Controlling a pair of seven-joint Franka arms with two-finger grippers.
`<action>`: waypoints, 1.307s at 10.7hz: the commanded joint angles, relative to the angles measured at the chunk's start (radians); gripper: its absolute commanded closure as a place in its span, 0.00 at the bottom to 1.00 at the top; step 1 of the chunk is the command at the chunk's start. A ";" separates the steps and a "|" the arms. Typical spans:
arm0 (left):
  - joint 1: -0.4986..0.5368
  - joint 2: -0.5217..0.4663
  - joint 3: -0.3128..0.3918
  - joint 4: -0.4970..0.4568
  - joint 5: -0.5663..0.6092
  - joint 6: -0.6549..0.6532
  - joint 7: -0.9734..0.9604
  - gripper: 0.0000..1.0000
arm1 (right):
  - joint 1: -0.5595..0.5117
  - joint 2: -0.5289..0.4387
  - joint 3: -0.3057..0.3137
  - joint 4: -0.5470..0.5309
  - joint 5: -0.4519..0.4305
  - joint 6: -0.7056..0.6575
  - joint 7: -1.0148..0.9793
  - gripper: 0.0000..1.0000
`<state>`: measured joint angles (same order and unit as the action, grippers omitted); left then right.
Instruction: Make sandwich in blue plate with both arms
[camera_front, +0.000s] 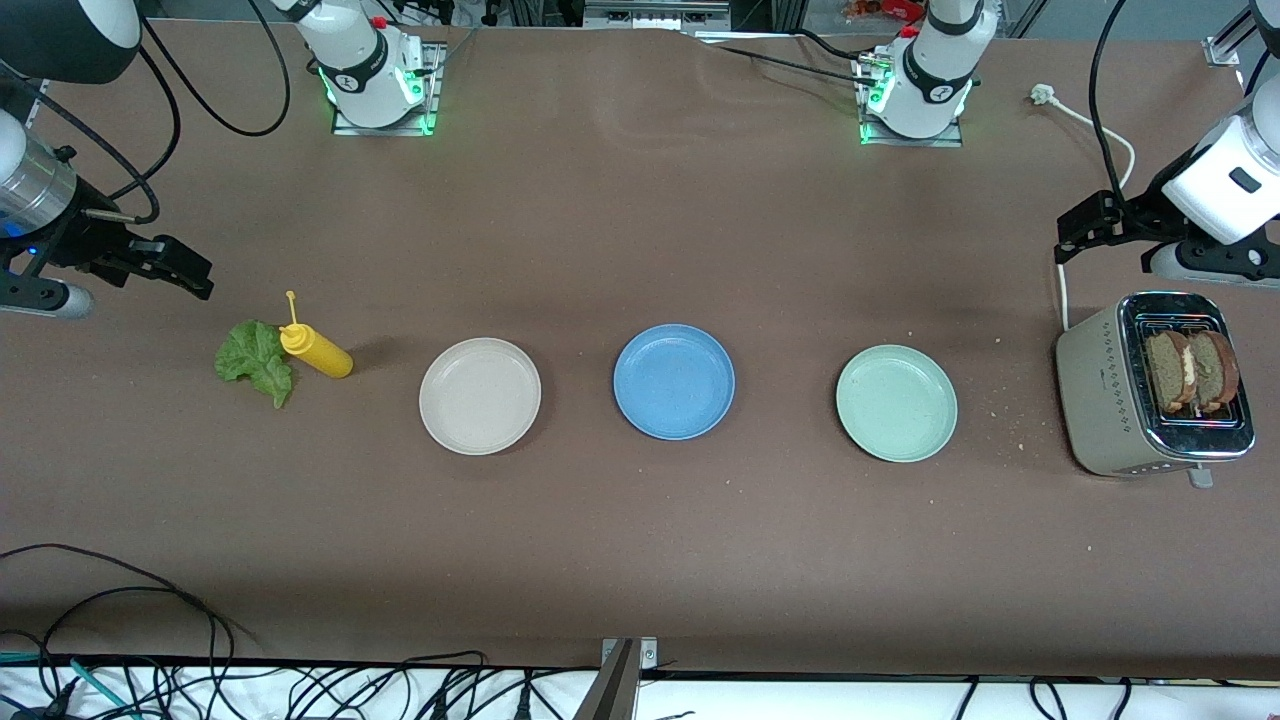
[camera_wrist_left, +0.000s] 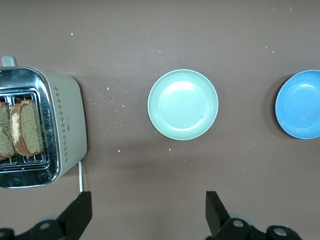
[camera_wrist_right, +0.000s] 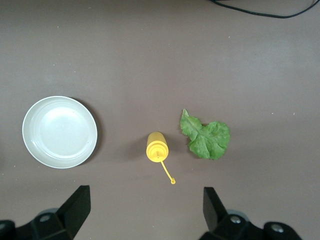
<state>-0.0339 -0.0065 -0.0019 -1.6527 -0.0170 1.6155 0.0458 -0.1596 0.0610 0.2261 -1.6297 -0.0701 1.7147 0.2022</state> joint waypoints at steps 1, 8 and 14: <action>-0.003 0.010 0.002 0.027 -0.006 -0.016 0.016 0.00 | -0.014 0.000 0.009 0.010 0.019 -0.015 -0.003 0.00; -0.003 0.010 0.000 0.027 -0.008 -0.016 0.016 0.00 | 0.009 0.002 -0.005 0.010 0.021 -0.015 -0.003 0.00; -0.003 0.010 0.000 0.027 -0.008 -0.016 0.016 0.00 | 0.006 0.000 -0.005 0.010 0.020 -0.015 -0.003 0.00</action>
<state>-0.0353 -0.0065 -0.0019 -1.6527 -0.0170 1.6155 0.0458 -0.1549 0.0617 0.2260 -1.6297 -0.0693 1.7142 0.2022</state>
